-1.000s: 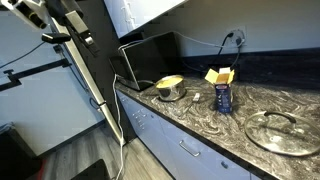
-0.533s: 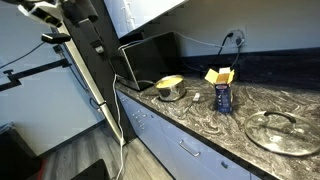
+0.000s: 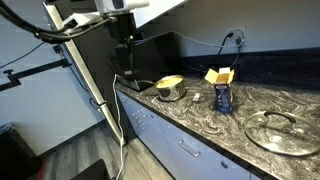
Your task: Pour the contents from the blue box into the pot
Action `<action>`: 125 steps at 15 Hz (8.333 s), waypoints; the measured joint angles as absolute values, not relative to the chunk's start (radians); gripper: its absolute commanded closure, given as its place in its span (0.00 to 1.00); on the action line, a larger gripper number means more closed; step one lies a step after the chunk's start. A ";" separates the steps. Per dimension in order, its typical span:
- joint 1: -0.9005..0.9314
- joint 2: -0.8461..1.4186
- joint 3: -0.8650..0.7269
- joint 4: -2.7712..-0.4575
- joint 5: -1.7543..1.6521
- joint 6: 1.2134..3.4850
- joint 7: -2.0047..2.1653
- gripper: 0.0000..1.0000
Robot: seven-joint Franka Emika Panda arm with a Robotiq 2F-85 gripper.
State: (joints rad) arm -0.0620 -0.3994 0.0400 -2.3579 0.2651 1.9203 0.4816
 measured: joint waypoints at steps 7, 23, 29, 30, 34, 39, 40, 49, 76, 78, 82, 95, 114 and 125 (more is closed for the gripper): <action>-0.086 -0.269 -0.018 -2.407 0.453 2.003 0.541 0.00; -0.139 -0.057 -0.139 -2.351 0.935 2.083 0.595 0.00; -0.135 0.073 -0.137 -2.343 1.312 2.181 0.591 0.00; -0.133 0.092 -0.135 -2.342 1.382 2.195 0.587 0.00; -0.132 0.150 -0.131 -2.353 1.651 2.209 0.524 0.00; -0.135 0.153 -0.133 -2.361 1.666 2.217 0.534 0.00; -0.135 0.153 -0.135 -2.366 1.658 2.242 0.563 0.00; -0.162 0.213 -0.172 -2.390 1.772 2.334 0.804 0.00; -0.139 0.503 -0.112 -2.141 2.352 2.301 0.360 0.00; -0.139 0.517 -0.112 -2.123 2.326 2.301 0.360 0.00; -0.136 0.551 -0.110 -2.085 2.260 2.301 0.360 0.00; -0.137 0.598 -0.109 -2.024 2.121 2.304 0.380 0.83; -0.083 0.144 -0.148 -2.217 1.089 2.164 0.947 0.86; 0.059 0.104 -0.008 -2.163 0.655 2.481 1.348 0.61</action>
